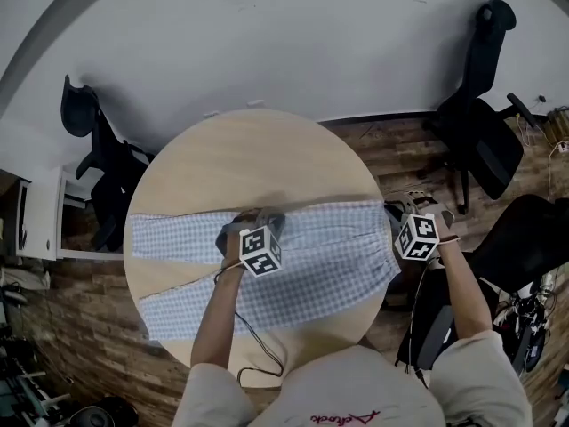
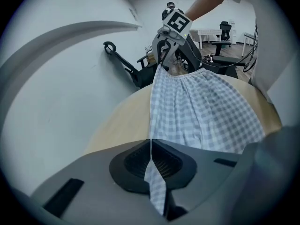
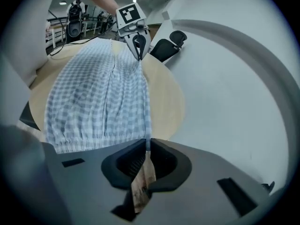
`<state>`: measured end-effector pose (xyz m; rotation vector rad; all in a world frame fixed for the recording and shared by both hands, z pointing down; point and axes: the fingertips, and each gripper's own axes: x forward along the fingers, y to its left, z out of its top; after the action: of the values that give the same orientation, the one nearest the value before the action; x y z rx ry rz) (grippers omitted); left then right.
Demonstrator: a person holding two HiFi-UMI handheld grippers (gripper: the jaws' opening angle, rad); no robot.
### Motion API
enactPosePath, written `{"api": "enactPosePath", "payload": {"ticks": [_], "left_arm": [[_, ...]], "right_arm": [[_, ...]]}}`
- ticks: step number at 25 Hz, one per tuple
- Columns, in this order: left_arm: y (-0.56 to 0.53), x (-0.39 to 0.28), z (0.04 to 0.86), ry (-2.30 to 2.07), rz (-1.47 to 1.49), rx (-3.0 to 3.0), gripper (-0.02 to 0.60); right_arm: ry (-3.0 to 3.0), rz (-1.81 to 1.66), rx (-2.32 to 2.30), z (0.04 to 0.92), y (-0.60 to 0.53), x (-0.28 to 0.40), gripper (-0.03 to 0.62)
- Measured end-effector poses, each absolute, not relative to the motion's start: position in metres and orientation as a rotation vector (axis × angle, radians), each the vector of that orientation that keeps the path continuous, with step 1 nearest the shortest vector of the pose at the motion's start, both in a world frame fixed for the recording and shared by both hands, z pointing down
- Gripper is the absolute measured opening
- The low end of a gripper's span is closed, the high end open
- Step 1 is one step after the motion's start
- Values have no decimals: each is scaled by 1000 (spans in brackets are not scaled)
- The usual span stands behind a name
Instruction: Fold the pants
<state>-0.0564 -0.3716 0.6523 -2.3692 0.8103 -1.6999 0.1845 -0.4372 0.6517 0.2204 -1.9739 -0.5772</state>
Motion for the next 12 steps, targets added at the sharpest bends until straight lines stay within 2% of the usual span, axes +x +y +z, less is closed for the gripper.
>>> {"api": "enactPosePath", "payload": {"ticks": [12], "left_arm": [[-287, -35, 628, 910, -1631, -2330, 38]], "right_arm": [[-1929, -644, 288, 631, -354, 206, 52]]}}
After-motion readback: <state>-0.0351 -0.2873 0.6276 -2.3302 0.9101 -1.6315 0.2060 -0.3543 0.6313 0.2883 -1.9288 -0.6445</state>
